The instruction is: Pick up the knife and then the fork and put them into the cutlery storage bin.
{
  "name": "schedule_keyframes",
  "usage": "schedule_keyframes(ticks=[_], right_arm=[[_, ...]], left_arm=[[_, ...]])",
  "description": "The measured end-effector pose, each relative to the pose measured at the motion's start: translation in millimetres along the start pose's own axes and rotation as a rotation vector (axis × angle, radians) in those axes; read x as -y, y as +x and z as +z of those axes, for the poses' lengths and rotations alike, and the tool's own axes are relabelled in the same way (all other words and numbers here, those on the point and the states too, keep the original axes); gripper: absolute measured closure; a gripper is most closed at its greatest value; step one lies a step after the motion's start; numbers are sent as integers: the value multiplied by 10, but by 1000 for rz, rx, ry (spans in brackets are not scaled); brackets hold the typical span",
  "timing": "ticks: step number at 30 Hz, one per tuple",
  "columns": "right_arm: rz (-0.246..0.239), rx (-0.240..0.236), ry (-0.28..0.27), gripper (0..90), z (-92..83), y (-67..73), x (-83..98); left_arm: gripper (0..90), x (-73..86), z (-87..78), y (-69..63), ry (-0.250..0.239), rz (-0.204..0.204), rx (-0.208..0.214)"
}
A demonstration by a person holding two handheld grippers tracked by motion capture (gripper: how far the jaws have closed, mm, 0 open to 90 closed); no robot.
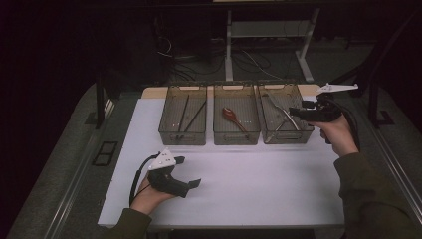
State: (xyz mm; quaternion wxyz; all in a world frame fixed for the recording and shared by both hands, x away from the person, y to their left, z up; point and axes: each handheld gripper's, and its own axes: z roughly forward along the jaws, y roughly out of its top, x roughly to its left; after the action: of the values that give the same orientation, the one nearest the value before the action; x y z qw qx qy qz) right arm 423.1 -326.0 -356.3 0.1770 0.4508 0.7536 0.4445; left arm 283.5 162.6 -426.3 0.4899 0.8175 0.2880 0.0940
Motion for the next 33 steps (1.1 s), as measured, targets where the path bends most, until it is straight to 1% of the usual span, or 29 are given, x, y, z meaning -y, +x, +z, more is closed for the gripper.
schedule_keyframes(ticks=[3, 8, 11, 14, 16, 18, 21, 24, 28, 31, 33], right_arm=[[-14, -31, -17, 251, -108, 98, 90], [-42, -56, -34, 187, -224, 258, 246], [-56, -73, -44, 180, -282, 364, 352], [-74, -90, -51, 166, -320, 460, 452], [-83, -91, -52, 164, -341, 535, 532], [-81, -90, -59, 137, -360, 593, 603], [-75, -100, -64, 137, -376, 662, 720], [-84, -100, -53, 130, -367, 729, 848], [-90, -86, -50, 128, -361, 794, 987], [-87, -91, -60, 128, -381, 823, 1079], [-86, -96, -55, 128, -391, 838, 1140]], left_arm=[[3, 2, 1, 4, 3, 3, -1], [2, 8, 2, -2, 1, 14, -4], [2, 16, 7, 0, 19, 26, -6], [2, 26, 15, 2, 17, 21, -4], [2, 25, 13, 2, 14, 22, -3], [2, 24, 9, 0, 11, 25, -1], [3, 27, 8, 0, 14, 29, 2], [3, 27, 11, -7, 15, 28, 7], [3, 26, 3, -15, 16, 33, 11], [4, 29, 2, -13, 13, 32, 13], [4, 30, 4, -12, 13, 33, 14]])
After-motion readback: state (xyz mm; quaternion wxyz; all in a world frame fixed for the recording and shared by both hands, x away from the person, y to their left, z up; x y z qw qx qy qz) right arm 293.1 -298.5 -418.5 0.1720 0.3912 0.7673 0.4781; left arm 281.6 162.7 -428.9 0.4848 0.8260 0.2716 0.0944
